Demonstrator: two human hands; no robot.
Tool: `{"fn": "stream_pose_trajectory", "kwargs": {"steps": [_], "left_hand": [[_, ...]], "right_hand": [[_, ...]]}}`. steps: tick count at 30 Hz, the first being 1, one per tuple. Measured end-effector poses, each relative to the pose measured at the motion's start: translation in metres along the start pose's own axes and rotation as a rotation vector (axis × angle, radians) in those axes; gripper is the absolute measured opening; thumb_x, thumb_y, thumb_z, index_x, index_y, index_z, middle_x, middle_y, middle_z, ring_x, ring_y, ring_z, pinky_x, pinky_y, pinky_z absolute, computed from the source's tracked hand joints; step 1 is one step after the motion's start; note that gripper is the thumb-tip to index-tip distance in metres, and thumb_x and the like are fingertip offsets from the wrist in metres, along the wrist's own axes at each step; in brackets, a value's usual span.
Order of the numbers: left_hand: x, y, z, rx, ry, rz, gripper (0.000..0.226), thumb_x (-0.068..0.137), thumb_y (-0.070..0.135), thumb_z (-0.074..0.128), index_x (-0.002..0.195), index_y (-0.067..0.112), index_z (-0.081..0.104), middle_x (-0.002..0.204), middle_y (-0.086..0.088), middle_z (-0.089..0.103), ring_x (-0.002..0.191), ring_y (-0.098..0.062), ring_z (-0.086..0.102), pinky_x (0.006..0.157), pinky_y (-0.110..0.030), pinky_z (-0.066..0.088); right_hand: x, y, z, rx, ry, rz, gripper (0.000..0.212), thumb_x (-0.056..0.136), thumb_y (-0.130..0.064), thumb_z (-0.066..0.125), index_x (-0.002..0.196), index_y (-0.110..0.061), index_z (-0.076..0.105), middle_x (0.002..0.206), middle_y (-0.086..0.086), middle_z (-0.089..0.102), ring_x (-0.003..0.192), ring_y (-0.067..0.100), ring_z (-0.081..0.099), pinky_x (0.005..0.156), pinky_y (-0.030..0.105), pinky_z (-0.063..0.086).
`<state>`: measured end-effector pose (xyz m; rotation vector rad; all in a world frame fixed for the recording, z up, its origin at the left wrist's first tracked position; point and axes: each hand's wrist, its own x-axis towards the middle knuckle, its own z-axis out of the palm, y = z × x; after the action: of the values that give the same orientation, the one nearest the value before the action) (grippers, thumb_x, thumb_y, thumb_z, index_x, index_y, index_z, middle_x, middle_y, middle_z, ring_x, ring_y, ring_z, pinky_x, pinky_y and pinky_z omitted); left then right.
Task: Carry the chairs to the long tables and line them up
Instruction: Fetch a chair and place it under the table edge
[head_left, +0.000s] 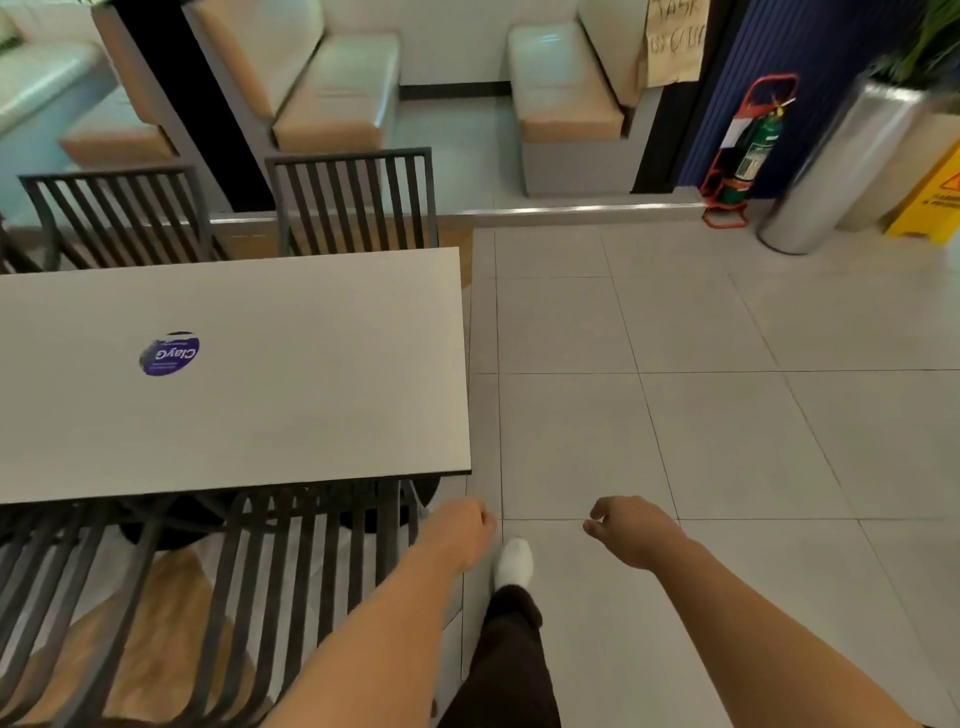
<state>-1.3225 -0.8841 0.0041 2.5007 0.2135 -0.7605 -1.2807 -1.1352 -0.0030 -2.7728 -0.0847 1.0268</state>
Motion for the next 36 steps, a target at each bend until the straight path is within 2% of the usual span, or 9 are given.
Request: {"fn": "stream_pose_trajectory", "kwargs": {"steps": [5, 10, 15, 20, 24, 29, 36], "left_hand": [[0.090, 0.041, -0.039, 0.016, 0.034, 0.010, 0.031, 0.106, 0.031, 0.045, 0.094, 0.011, 0.066, 0.088, -0.006, 0.068, 0.077, -0.021, 0.063, 0.068, -0.029, 0.047], [0.189, 0.076, -0.089, 0.042, 0.014, 0.006, 0.034, 0.104, 0.032, 0.045, 0.100, 0.009, 0.070, 0.094, -0.010, 0.071, 0.087, -0.027, 0.068, 0.079, -0.035, 0.056], [0.272, 0.122, -0.159, 0.066, 0.014, 0.052, 0.036, 0.105, 0.031, 0.044, 0.097, 0.006, 0.068, 0.092, -0.011, 0.069, 0.088, -0.030, 0.067, 0.078, -0.035, 0.054], [0.346, 0.164, -0.220, 0.084, 0.061, 0.073, 0.035, 0.105, 0.031, 0.043, 0.093, 0.007, 0.067, 0.083, -0.010, 0.067, 0.081, -0.029, 0.068, 0.070, -0.032, 0.051], [0.400, 0.190, -0.250, 0.102, 0.094, 0.078, 0.033, 0.106, 0.034, 0.045, 0.099, 0.012, 0.068, 0.086, -0.007, 0.066, 0.082, -0.025, 0.065, 0.073, -0.034, 0.052], [0.467, 0.220, -0.277, 0.062, 0.124, 0.020, 0.028, 0.107, 0.033, 0.045, 0.096, 0.015, 0.063, 0.083, -0.001, 0.061, 0.079, -0.017, 0.060, 0.071, -0.031, 0.045], [0.559, 0.267, -0.311, -0.006, 0.148, -0.135, 0.031, 0.107, 0.034, 0.046, 0.102, 0.015, 0.069, 0.084, -0.003, 0.068, 0.077, -0.017, 0.065, 0.066, -0.029, 0.049]], "right_hand": [[0.084, 0.002, -0.066, -0.009, 0.004, -0.012, 0.043, 0.103, -0.047, 0.049, 0.136, -0.022, 0.060, 0.133, 0.004, 0.065, 0.118, 0.024, 0.061, 0.098, 0.037, 0.050], [0.165, -0.005, -0.154, 0.035, 0.011, 0.002, 0.044, 0.103, -0.047, 0.049, 0.136, -0.020, 0.060, 0.133, 0.006, 0.064, 0.118, 0.025, 0.060, 0.098, 0.037, 0.049], [0.231, -0.010, -0.246, 0.071, 0.059, -0.002, 0.042, 0.104, -0.046, 0.049, 0.135, -0.020, 0.061, 0.133, 0.004, 0.064, 0.120, 0.024, 0.059, 0.098, 0.035, 0.048], [0.292, -0.003, -0.321, 0.070, 0.095, -0.006, 0.042, 0.103, -0.047, 0.049, 0.135, -0.021, 0.060, 0.132, 0.002, 0.065, 0.120, 0.023, 0.058, 0.097, 0.035, 0.048], [0.344, 0.007, -0.370, 0.041, 0.091, -0.025, 0.043, 0.104, -0.047, 0.049, 0.136, -0.021, 0.059, 0.131, 0.003, 0.065, 0.120, 0.023, 0.059, 0.096, 0.035, 0.047], [0.425, 0.026, -0.428, -0.002, 0.074, -0.054, 0.042, 0.102, -0.047, 0.050, 0.134, -0.022, 0.061, 0.130, 0.002, 0.066, 0.118, 0.024, 0.059, 0.098, 0.037, 0.049], [0.536, 0.043, -0.528, -0.095, 0.037, -0.121, 0.043, 0.102, -0.049, 0.049, 0.135, -0.023, 0.060, 0.131, 0.003, 0.065, 0.117, 0.024, 0.060, 0.098, 0.038, 0.050]]}}
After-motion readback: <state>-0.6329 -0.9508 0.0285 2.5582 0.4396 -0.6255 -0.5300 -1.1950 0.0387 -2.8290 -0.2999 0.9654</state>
